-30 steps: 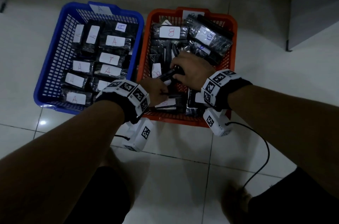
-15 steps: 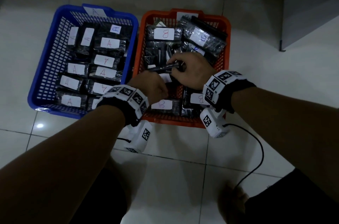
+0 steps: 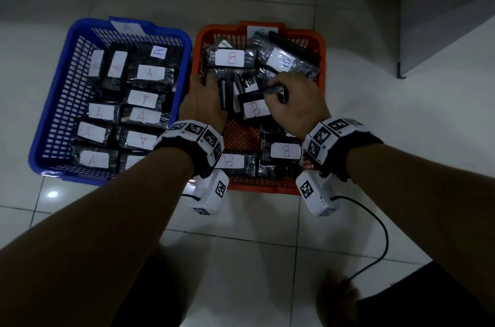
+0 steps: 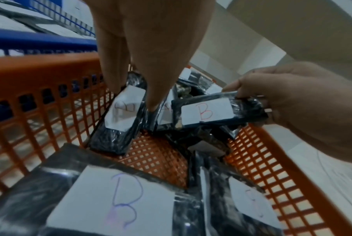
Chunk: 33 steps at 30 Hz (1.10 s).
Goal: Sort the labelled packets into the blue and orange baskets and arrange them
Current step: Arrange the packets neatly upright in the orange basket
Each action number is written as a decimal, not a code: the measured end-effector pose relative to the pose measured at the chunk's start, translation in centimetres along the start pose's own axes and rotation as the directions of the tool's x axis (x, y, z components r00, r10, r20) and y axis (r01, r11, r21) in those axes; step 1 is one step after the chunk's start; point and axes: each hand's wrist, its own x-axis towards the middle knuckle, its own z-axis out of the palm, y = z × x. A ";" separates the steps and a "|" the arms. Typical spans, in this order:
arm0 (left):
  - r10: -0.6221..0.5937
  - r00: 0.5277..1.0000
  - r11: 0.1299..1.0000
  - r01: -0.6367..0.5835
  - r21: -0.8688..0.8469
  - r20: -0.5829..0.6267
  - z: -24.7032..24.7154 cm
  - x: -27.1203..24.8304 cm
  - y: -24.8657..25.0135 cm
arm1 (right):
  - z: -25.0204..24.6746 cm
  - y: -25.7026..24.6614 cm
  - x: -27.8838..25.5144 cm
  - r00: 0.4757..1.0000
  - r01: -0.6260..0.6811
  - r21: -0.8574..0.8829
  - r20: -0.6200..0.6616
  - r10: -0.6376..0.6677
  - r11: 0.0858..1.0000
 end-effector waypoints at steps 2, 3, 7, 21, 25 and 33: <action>0.007 1.000 0.999 -0.007 0.036 -0.017 0.1 0.3 0.0 | -0.2 0.3 -0.2 1.000 0.008 0.020 0.024 -0.009 1.000; 0.012 1.000 0.998 -0.012 0.062 -0.010 0.1 0.4 0.0 | -0.3 0.3 -0.3 0.999 0.013 0.035 0.035 -0.015 0.999; 0.028 0.998 0.992 -0.034 0.121 0.050 0.0 0.9 -0.1 | -0.2 -0.1 -0.4 0.998 0.042 0.088 0.046 -0.046 0.995; 0.194 0.955 0.981 -0.181 -0.076 0.226 -3.9 2.3 -2.3 | -0.4 -1.5 -0.2 0.997 -0.009 0.111 0.076 0.000 0.994; 0.146 0.987 0.971 -0.129 -0.199 0.071 -5.1 2.8 -3.4 | 0.1 -2.0 -0.3 0.991 -0.033 0.054 0.132 0.026 0.998; 0.000 1.000 0.927 0.008 -0.376 0.021 -4.3 2.2 -5.1 | 3.0 -3.2 -0.1 0.924 -0.035 -0.047 0.379 0.050 0.998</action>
